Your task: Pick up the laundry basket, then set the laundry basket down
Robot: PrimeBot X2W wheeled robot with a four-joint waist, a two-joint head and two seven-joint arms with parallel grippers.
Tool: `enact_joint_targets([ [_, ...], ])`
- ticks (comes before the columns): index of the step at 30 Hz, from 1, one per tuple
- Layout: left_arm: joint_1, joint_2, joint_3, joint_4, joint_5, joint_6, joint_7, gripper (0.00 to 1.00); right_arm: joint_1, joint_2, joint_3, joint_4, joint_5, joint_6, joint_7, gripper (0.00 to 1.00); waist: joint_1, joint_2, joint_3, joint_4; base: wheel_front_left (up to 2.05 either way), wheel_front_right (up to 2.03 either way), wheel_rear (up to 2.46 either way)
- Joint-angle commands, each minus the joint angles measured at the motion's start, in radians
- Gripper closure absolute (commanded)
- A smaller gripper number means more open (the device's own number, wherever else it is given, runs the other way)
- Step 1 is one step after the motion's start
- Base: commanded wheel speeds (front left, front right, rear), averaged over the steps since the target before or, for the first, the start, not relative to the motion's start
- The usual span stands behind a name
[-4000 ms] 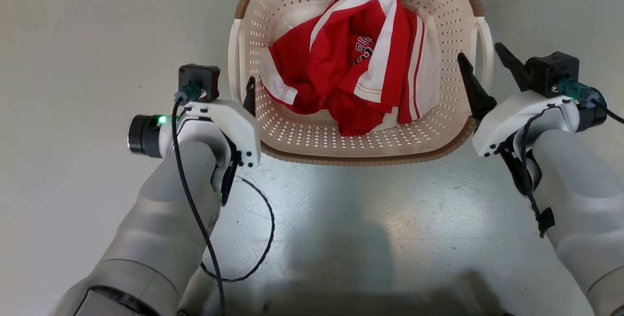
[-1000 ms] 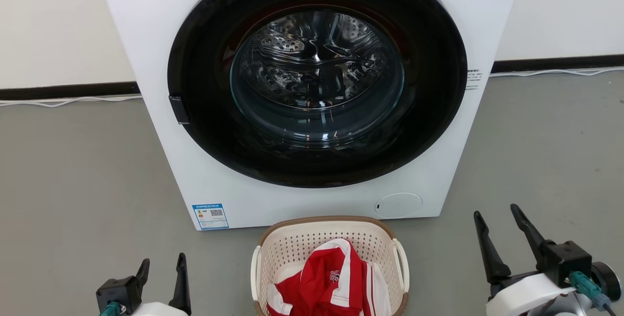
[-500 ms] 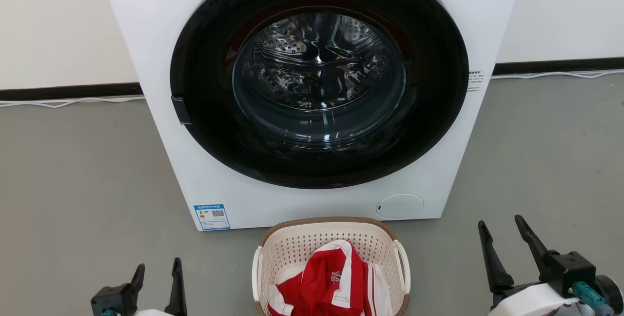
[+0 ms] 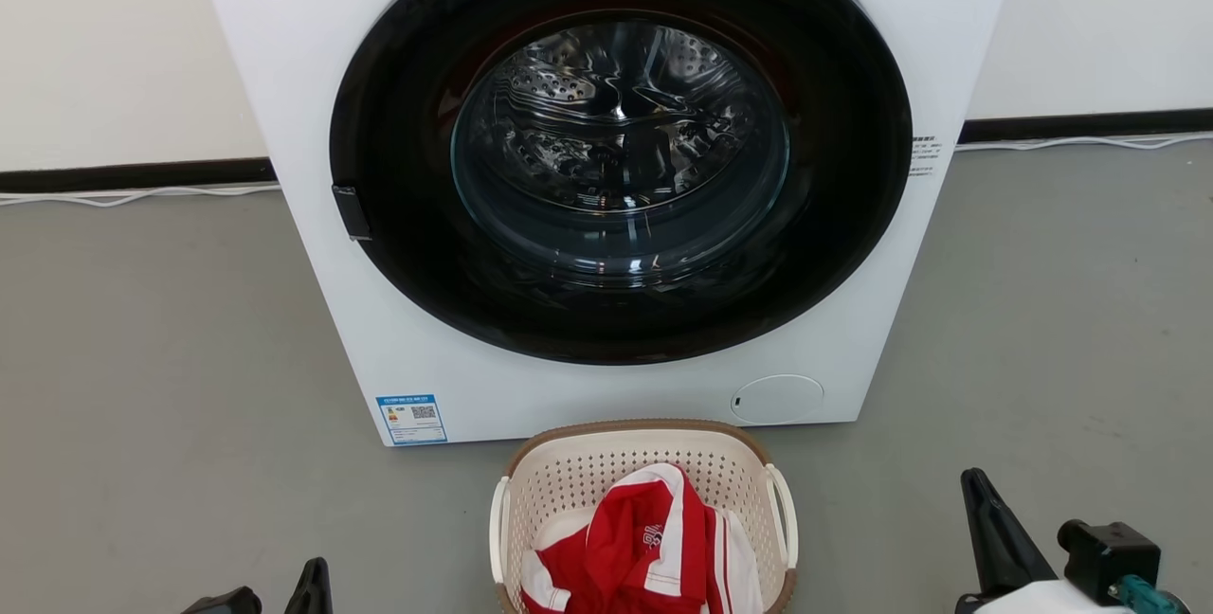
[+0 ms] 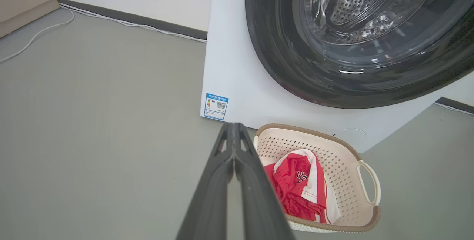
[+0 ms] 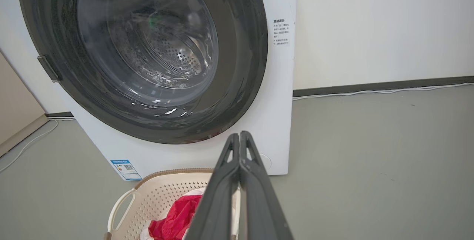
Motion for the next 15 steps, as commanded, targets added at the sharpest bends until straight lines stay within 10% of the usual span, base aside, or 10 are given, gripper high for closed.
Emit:
enact_joint_targets([
  [1,-0.037,0.006,0.014,-0.031,-0.027,-0.012,0.003,1.00,-0.038,-0.007,-0.007,-0.031,0.037,0.001,0.012,1.00,-0.0002,-0.0001,0.002,0.000,0.00,0.00,0.00],
  [15,-0.051,-0.004,0.034,-0.052,-0.169,-0.036,0.041,1.00,-0.046,0.003,-0.013,-0.047,0.210,0.001,0.049,1.00,-0.0004,-0.0001,0.011,-0.002,0.00,0.00,0.00],
])
